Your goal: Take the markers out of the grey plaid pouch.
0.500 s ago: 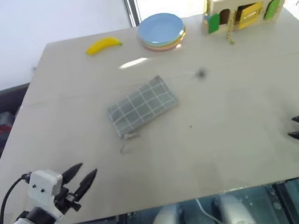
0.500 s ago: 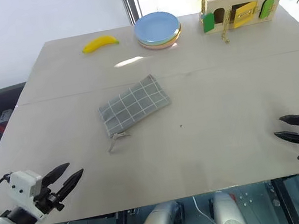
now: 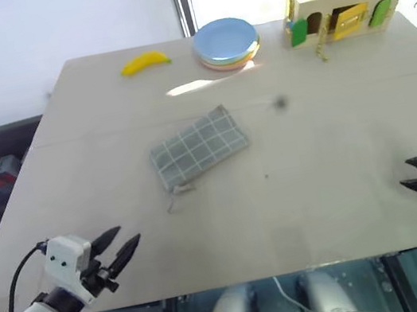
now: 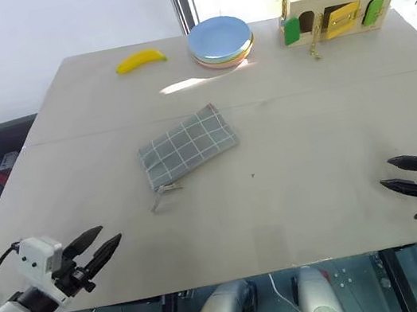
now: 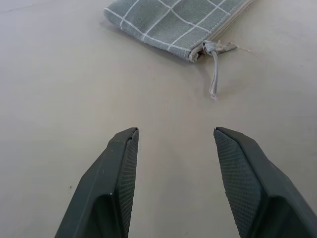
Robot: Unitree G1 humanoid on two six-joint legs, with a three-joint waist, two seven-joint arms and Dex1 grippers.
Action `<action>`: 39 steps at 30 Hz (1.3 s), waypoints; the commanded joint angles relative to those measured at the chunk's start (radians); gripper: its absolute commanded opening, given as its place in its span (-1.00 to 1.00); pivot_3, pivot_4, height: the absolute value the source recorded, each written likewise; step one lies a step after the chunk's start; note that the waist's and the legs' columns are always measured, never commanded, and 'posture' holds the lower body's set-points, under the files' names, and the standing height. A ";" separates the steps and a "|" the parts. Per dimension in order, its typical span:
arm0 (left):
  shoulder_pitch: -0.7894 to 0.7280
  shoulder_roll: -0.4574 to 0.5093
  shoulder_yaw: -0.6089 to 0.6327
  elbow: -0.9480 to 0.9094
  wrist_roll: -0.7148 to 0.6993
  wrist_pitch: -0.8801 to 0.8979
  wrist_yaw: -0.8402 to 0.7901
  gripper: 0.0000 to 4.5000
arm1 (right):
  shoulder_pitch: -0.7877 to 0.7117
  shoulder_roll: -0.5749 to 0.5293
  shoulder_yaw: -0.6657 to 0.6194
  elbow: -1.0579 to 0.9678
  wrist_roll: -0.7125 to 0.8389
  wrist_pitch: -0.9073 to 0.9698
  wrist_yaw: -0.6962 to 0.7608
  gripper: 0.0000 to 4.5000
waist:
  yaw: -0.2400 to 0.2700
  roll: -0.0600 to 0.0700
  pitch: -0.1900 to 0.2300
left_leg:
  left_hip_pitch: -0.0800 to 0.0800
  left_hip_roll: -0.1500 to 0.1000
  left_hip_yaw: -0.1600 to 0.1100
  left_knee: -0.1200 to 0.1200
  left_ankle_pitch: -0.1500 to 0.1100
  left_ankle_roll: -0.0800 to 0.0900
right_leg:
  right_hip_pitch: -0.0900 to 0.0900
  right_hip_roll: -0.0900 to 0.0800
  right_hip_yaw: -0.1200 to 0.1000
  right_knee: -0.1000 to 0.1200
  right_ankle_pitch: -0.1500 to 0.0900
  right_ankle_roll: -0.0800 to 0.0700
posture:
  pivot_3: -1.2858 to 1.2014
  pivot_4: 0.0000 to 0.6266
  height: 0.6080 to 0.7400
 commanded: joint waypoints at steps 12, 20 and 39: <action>-0.029 -0.005 -0.009 0.005 -0.045 0.038 -0.011 0.10 | 0.035 -0.005 -0.051 -0.078 0.032 0.032 -0.014 0.45 | 0.000 0.000 0.000 | 0.000 0.000 0.000 0.000 0.000 0.000 | 0.000 0.000 0.000 0.000 0.000 0.000 | 0.03 -0.52 1.00; -0.121 0.027 0.002 0.066 -0.005 0.005 -0.006 0.98 | 0.045 -0.003 -0.051 -0.104 0.047 0.049 -0.025 0.45 | 0.000 0.000 0.000 | 0.000 0.000 0.000 0.001 0.001 0.001 | 0.000 0.000 0.000 0.001 0.000 0.000 | 0.03 -0.52 1.00; -0.605 0.248 -0.380 0.783 0.666 -0.989 0.113 0.98 | 0.055 0.042 -0.094 -0.521 0.321 0.358 0.008 0.45 | 0.001 0.000 0.000 | -0.001 0.000 0.000 -0.001 0.004 -0.001 | -0.002 0.000 0.000 0.001 0.000 0.000 | 0.03 -0.52 1.00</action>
